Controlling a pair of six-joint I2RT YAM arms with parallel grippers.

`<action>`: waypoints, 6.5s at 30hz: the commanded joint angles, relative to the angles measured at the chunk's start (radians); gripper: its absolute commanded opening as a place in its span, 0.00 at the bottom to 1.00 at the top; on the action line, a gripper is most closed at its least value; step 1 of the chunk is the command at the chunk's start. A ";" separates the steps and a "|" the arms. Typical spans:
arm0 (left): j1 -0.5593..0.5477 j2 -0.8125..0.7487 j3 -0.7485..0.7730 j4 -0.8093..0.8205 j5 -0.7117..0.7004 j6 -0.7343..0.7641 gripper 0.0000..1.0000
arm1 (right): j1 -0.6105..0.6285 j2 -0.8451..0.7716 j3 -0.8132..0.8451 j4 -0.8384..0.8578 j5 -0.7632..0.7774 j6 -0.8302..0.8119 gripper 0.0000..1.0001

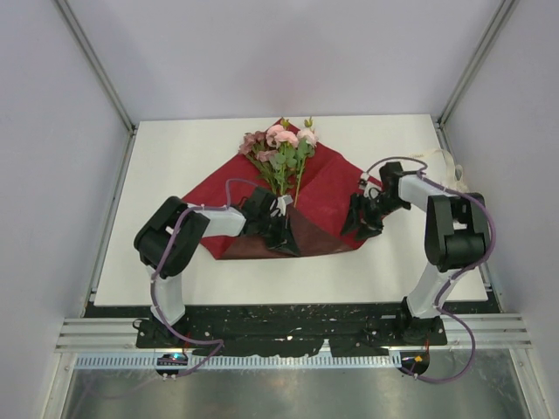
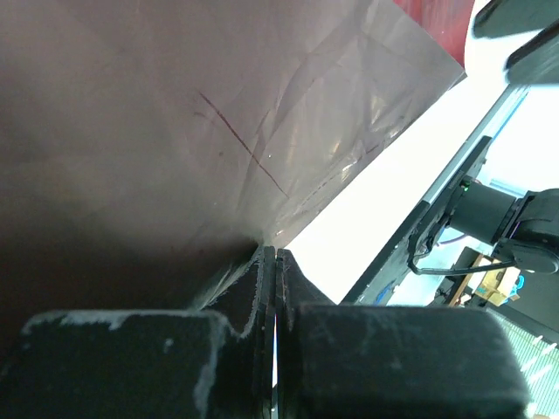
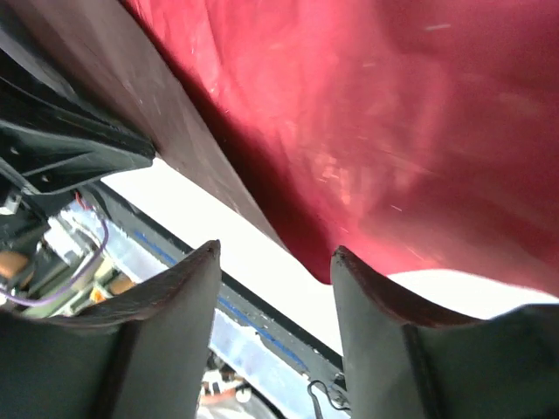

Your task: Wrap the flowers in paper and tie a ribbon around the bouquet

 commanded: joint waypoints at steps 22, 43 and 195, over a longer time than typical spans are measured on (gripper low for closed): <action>0.009 0.073 0.036 -0.107 -0.125 0.075 0.00 | -0.387 0.198 0.025 0.414 -0.192 0.195 0.77; 0.009 0.111 0.064 -0.118 -0.118 0.074 0.00 | -0.254 -0.248 -0.061 0.667 -0.280 0.505 0.06; 0.431 0.107 0.242 0.600 0.181 -0.428 0.95 | 0.377 0.246 0.089 1.429 -0.093 1.026 0.32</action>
